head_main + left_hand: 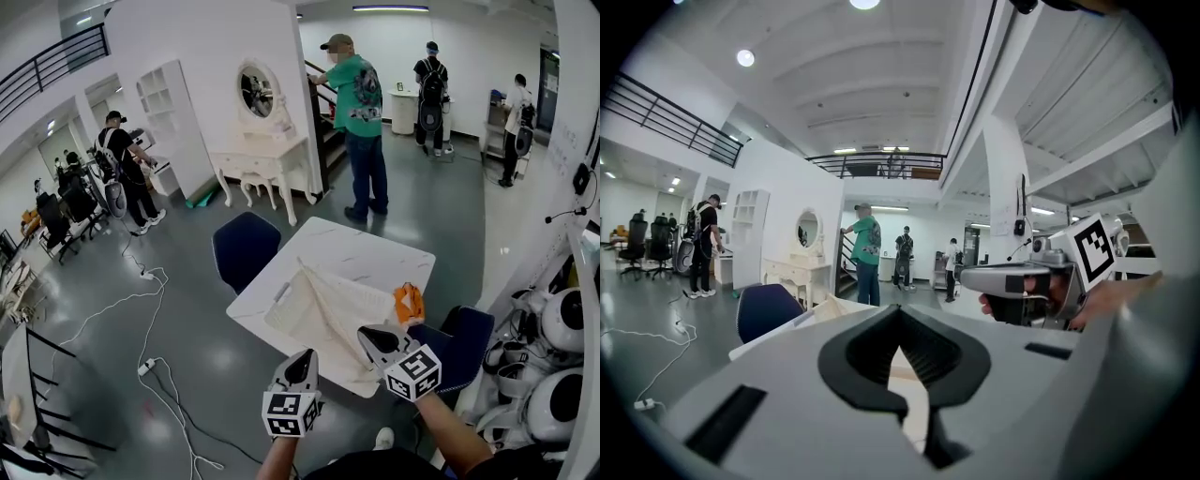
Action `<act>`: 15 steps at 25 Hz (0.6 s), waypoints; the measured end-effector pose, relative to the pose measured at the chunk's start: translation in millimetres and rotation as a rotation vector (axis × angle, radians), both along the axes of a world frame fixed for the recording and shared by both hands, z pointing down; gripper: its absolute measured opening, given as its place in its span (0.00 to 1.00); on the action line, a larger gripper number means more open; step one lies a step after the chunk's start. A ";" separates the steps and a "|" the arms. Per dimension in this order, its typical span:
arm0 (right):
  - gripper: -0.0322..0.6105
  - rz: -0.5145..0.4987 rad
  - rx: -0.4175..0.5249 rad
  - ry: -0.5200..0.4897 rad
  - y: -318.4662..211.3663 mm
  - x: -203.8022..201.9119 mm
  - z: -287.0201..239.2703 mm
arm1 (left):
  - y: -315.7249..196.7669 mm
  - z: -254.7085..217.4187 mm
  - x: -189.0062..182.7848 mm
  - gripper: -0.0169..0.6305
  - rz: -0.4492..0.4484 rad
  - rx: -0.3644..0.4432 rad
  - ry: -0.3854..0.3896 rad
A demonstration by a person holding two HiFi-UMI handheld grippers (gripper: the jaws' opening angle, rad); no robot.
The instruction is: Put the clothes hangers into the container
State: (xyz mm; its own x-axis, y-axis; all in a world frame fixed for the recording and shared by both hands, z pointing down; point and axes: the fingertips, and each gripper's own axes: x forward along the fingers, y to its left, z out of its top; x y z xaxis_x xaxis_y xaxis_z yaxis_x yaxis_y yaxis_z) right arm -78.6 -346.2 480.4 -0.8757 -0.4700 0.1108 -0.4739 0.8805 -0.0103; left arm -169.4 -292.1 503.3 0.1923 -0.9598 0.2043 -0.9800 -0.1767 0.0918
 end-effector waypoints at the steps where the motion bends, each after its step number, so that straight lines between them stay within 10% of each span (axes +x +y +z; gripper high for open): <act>1: 0.08 0.007 0.003 0.001 3.7 -0.5 -0.9 | 2.5 -1.2 -0.2 0.03 0.009 0.003 -0.001; 15: 0.08 0.076 0.023 0.022 60.8 -16.0 -2.6 | 51.4 1.2 -13.7 0.03 0.099 0.020 0.004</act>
State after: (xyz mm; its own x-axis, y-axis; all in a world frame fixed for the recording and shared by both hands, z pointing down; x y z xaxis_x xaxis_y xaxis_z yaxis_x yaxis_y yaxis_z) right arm -94.6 -285.4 477.9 -0.8347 -0.5378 0.1183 -0.5394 0.8418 0.0208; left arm -183.0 -240.7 504.5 0.2867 -0.9401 0.1845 -0.9574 -0.2741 0.0912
